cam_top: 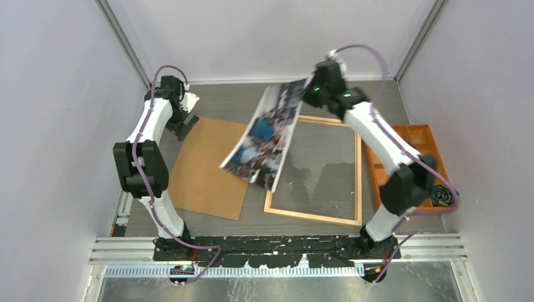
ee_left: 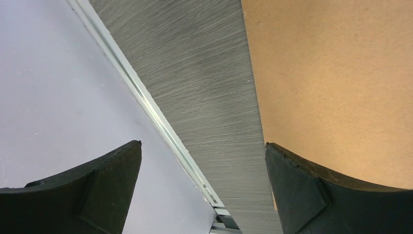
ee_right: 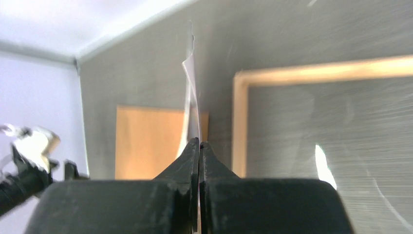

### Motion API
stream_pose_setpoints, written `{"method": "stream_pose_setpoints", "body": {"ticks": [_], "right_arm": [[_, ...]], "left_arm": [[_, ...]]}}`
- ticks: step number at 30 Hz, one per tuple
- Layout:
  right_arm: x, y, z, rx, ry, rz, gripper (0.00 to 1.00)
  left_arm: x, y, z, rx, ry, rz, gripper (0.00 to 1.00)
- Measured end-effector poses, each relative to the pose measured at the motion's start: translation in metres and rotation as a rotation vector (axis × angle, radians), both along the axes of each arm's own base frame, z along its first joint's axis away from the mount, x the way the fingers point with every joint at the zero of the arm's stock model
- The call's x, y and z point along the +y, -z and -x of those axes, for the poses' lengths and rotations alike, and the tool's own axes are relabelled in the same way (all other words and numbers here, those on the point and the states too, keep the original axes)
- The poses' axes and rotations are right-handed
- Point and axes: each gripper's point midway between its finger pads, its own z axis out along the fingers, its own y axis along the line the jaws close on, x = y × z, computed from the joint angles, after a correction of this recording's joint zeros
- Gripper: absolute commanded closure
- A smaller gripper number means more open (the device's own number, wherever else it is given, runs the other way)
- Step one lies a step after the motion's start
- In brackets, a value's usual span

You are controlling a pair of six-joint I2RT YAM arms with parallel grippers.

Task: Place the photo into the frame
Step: Pick up the photo at the center of the board, then turn over the photo from the photo frame.

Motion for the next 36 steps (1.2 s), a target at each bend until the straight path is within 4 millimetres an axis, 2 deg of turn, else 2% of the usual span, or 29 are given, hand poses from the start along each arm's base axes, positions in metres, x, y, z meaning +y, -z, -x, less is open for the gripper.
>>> {"method": "stream_pose_setpoints", "body": {"ticks": [1, 2, 4, 5, 8, 12, 14, 16, 18, 22, 23, 25, 28, 29, 32, 36], "right_arm": [[-0.031, -0.035, 0.002, -0.052, 0.051, 0.027, 0.99], [-0.054, -0.062, 0.006, -0.098, 0.093, 0.046, 0.99], [-0.107, -0.123, 0.026, -0.209, 0.205, 0.102, 0.99], [-0.13, -0.154, 0.043, -0.27, 0.257, 0.127, 0.99], [-0.174, -0.23, 0.102, -0.428, 0.35, 0.177, 0.99], [-0.209, -0.281, 0.156, -0.539, 0.401, 0.235, 0.99], [-0.214, -0.29, 0.165, -0.551, 0.395, 0.268, 0.99], [-0.202, -0.284, 0.158, -0.514, 0.337, 0.327, 0.99], [-0.178, -0.266, 0.142, -0.453, 0.26, 0.398, 0.99], [-0.111, -0.191, 0.091, -0.245, 0.086, 0.637, 0.99], [-0.093, -0.163, 0.077, -0.186, 0.043, 0.703, 0.99], [-0.068, -0.104, 0.061, -0.053, -0.039, 0.825, 0.99], [-0.054, -0.041, 0.059, 0.094, -0.104, 0.922, 0.99], [-0.054, -0.028, 0.061, 0.127, -0.108, 0.934, 0.99], [-0.056, -0.008, 0.067, 0.18, -0.062, 0.894, 0.99], [-0.047, 0.015, 0.068, 0.222, 0.041, 0.717, 0.99]], "left_arm": [[-0.002, -0.006, -0.001, -0.016, 0.002, 0.006, 0.0], [-0.005, -0.01, 0.0, -0.028, 0.002, 0.011, 0.0], [-0.011, -0.011, 0.001, -0.024, 0.012, 0.019, 0.0], [-0.016, -0.009, 0.001, -0.021, 0.02, 0.021, 0.0], [-0.034, 0.003, 0.008, 0.016, 0.059, 0.025, 0.0], [-0.054, 0.018, 0.018, 0.061, 0.1, 0.033, 0.0], [-0.059, 0.021, 0.021, 0.072, 0.106, 0.037, 0.0], [-0.058, 0.024, 0.023, 0.077, 0.103, 0.039, 0.0], [-0.058, 0.027, 0.025, 0.086, 0.1, 0.039, 0.0], [-0.056, 0.036, 0.033, 0.114, 0.095, 0.038, 0.0], [-0.056, 0.038, 0.035, 0.12, 0.095, 0.038, 0.0], [-0.056, 0.04, 0.037, 0.126, 0.095, 0.037, 0.0], [-0.056, 0.041, 0.036, 0.124, 0.095, 0.037, 0.0], [-0.056, 0.041, 0.036, 0.122, 0.095, 0.037, 0.0], [-0.056, 0.04, 0.035, 0.114, 0.095, 0.037, 0.0], [-0.056, 0.039, 0.035, 0.109, 0.095, 0.038, 0.0]]}}
